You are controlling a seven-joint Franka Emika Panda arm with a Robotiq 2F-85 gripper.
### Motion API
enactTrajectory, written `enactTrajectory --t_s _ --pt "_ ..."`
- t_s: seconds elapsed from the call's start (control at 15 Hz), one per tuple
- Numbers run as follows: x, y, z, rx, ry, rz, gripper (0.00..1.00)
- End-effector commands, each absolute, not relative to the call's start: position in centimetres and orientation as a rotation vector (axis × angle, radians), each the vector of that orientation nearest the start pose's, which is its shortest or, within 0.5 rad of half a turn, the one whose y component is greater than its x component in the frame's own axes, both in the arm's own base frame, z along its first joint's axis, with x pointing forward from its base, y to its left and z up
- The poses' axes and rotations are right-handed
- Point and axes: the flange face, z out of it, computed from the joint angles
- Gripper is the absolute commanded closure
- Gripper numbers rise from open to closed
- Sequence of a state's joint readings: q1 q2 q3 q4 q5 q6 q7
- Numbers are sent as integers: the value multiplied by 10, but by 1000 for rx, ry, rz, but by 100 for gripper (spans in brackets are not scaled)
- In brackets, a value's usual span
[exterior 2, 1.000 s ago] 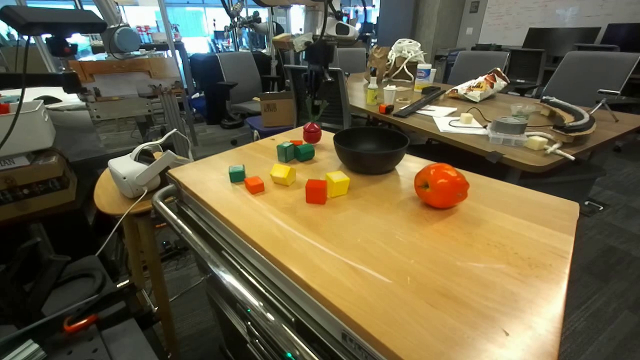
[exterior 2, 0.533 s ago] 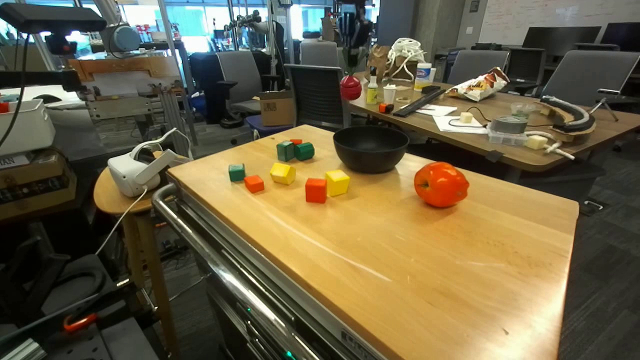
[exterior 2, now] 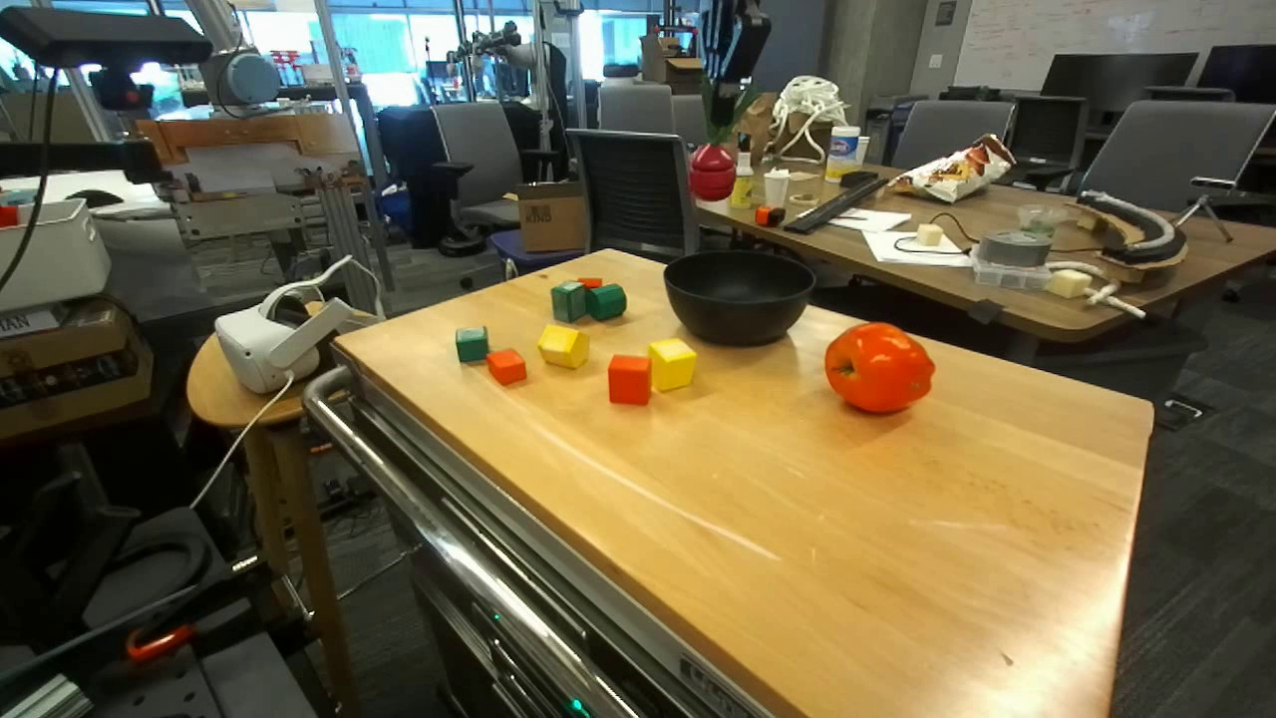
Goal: Place the toys in the black bowl then put the apple at the left back corner of the trolley
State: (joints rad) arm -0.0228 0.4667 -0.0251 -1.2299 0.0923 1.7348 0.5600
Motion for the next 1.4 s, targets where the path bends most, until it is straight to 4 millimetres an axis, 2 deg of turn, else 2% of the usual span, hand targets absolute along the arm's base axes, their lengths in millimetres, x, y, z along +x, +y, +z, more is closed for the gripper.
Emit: enactTrajectory --t_s 0.0,0.2,0.6,0.73,0.87,1.0,1.2,1.33 --pt "705 -9 465 -2880 1081 50 99" --pt "708 -8 441 -2839 1190 82 99" --pt "710 6 422 -2858 1242 120 99" --pt "708 12 423 -2866 1242 120 70" --pt "704 25 436 -2889 1205 80 56" --pt "695 46 457 -2936 1113 17 40" --pt "675 85 484 -3060 830 1 18" --pt "667 110 489 -3051 655 4 3"
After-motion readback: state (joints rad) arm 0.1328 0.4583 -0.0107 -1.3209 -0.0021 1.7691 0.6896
